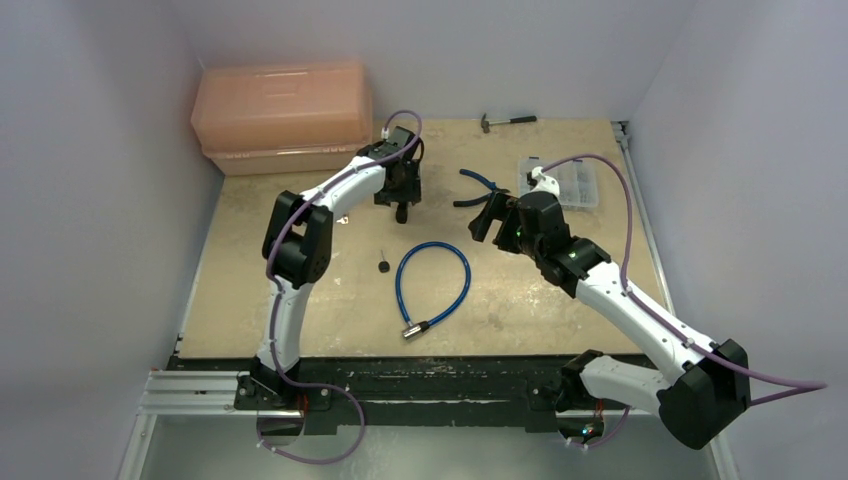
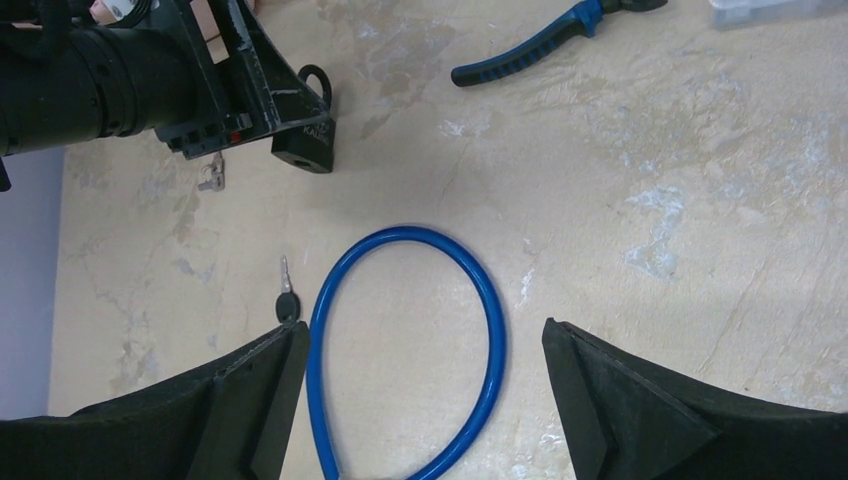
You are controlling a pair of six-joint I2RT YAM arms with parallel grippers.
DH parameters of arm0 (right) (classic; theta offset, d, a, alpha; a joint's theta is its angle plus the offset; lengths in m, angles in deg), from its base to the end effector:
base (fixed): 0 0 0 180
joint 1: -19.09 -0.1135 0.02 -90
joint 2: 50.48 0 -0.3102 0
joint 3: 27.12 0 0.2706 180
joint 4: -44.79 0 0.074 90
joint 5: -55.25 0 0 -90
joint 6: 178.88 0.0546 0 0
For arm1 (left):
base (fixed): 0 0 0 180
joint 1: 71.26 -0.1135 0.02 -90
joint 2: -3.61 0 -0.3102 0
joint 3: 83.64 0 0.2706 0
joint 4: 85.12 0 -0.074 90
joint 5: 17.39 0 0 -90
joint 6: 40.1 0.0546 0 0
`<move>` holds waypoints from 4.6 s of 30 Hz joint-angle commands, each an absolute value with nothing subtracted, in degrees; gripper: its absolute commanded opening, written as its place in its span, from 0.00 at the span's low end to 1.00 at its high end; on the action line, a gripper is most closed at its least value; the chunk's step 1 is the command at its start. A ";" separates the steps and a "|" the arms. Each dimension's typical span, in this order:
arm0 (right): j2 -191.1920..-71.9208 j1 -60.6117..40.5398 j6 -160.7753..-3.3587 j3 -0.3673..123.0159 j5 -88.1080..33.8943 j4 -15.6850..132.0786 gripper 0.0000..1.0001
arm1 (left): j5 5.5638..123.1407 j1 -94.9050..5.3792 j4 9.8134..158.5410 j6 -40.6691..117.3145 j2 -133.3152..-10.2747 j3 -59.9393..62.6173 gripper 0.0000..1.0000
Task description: Unlock with the key
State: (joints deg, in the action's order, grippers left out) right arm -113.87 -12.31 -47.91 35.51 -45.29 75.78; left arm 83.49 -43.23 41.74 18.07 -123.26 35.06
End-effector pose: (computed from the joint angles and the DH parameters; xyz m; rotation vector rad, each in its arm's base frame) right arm 0.2273 0.1270 0.3201 0.2911 2.1451 0.5502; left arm 0.4773 -0.2424 0.2113 -0.1502 2.6095 -0.1178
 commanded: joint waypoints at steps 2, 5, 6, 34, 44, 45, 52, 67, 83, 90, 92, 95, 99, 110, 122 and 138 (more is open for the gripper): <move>-112.25 -12.37 -53.52 37.91 -43.54 71.66 0.96 | 84.00 -43.75 44.29 19.97 -116.05 35.44 0.76; -111.36 -12.62 -55.20 38.06 -41.22 70.18 0.95 | 83.96 -44.38 46.89 20.13 -110.72 31.84 0.98; -111.35 -13.12 -55.89 38.13 -40.54 69.64 0.95 | 83.60 -44.74 48.35 20.44 -108.37 30.11 0.98; -152.85 -36.07 -56.01 69.65 -44.84 81.32 0.67 | 114.67 -45.51 72.38 35.97 -62.14 -10.48 0.95; -166.44 -38.03 -53.88 80.87 -49.84 90.80 0.68 | 123.22 -45.51 72.56 36.51 -57.62 -12.08 0.95; -167.50 -38.03 -53.60 81.28 -49.89 90.95 0.68 | 123.07 -45.51 72.64 36.54 -57.52 -12.11 0.95; -172.65 -38.35 -53.26 85.86 -50.03 92.83 0.64 | 121.89 -45.51 72.41 36.59 -57.50 -11.94 0.95; -178.36 -38.48 -53.46 90.88 -52.86 95.48 0.53 | 120.75 -45.51 72.19 36.80 -56.69 -11.85 0.94; -180.73 -38.48 -53.53 88.52 -52.95 93.28 0.46 | 119.59 -45.51 72.14 37.01 -56.88 -12.02 0.93; -181.08 -38.40 -53.73 88.36 -53.34 92.16 0.46 | 118.94 -45.51 72.31 37.23 -56.95 -12.11 0.93; -181.27 -38.39 -53.93 88.44 -53.38 92.06 0.45 | 118.85 -45.51 72.32 37.33 -57.04 -12.12 0.93; -181.37 -38.39 -53.81 88.11 -53.34 91.90 0.43 | 118.69 -45.51 72.40 37.41 -57.12 -12.08 0.93; -181.28 -38.39 -53.82 87.21 -53.68 91.57 0.38 | 118.47 -45.51 72.48 37.51 -57.12 -12.19 0.93; -175.88 -38.39 -56.93 80.40 -54.52 86.08 0.02 | 116.80 -45.51 73.02 38.07 -57.30 -12.43 0.90; -157.22 -39.06 -65.31 62.33 -54.23 71.80 0.00 | 110.26 -45.51 73.18 37.48 -56.96 -12.37 0.89; -128.03 -39.80 -73.25 42.27 -46.98 54.58 0.00 | 77.84 -45.51 64.02 29.29 -63.48 -1.43 0.73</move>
State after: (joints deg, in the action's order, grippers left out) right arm -133.19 -39.41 -70.12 43.25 -48.66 59.60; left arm 91.90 -45.37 66.78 33.89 -62.21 -7.28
